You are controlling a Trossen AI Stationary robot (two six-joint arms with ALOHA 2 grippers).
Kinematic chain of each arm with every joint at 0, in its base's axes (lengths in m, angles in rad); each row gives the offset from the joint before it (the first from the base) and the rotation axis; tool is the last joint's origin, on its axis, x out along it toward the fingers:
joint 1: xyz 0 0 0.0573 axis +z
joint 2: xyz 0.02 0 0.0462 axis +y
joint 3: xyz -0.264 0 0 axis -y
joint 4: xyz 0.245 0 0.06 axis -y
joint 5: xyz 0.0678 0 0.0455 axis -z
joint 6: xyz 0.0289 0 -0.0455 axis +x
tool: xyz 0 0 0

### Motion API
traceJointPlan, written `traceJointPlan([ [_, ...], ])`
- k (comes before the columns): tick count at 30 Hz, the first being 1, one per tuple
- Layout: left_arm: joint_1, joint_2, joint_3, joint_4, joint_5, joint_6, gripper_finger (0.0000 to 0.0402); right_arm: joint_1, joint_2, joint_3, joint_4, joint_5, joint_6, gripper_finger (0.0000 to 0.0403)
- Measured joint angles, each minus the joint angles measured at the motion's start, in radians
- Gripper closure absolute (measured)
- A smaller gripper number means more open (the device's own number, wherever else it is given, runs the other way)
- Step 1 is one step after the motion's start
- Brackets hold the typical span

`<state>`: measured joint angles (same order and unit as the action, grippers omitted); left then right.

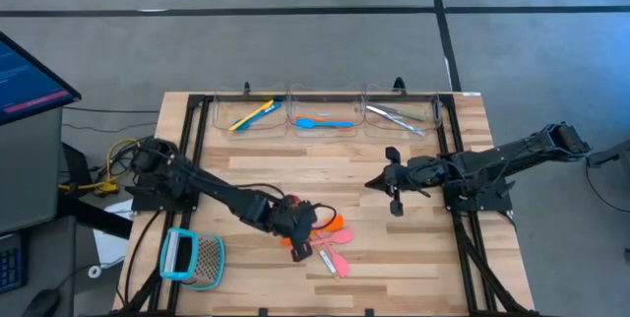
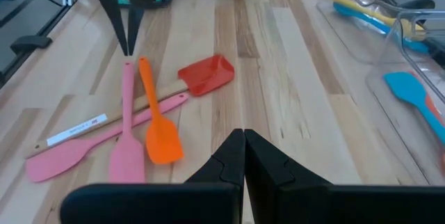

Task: Pick & Place Kitchen Items
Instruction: Put the orange spatula into the middle transparent bin

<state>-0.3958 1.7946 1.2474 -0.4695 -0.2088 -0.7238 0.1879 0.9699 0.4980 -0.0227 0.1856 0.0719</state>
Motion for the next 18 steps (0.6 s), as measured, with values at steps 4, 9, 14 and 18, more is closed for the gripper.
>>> traceJointPlan([
  [4, -0.036, 0.005, 0.061, -0.003, -0.128, 0.003, 0.0400, 0.000, 0.000, 0.000, -0.002, 0.000, 0.000, 0.0401],
  [9, -0.066, 0.006, 0.128, -0.025, -0.210, 0.009, 0.0400, 0.010, 0.000, -0.012, 0.004, 0.000, 0.005, 0.0401],
  [14, -0.071, 0.067, 0.176, -0.023, -0.198, 0.009, 0.0400, 0.014, 0.000, -0.033, -0.001, 0.000, 0.008, 0.0401],
  [18, -0.069, 0.152, 0.210, -0.066, -0.145, 0.005, 0.0401, 0.014, 0.000, -0.034, -0.002, 0.000, 0.032, 0.0401],
])
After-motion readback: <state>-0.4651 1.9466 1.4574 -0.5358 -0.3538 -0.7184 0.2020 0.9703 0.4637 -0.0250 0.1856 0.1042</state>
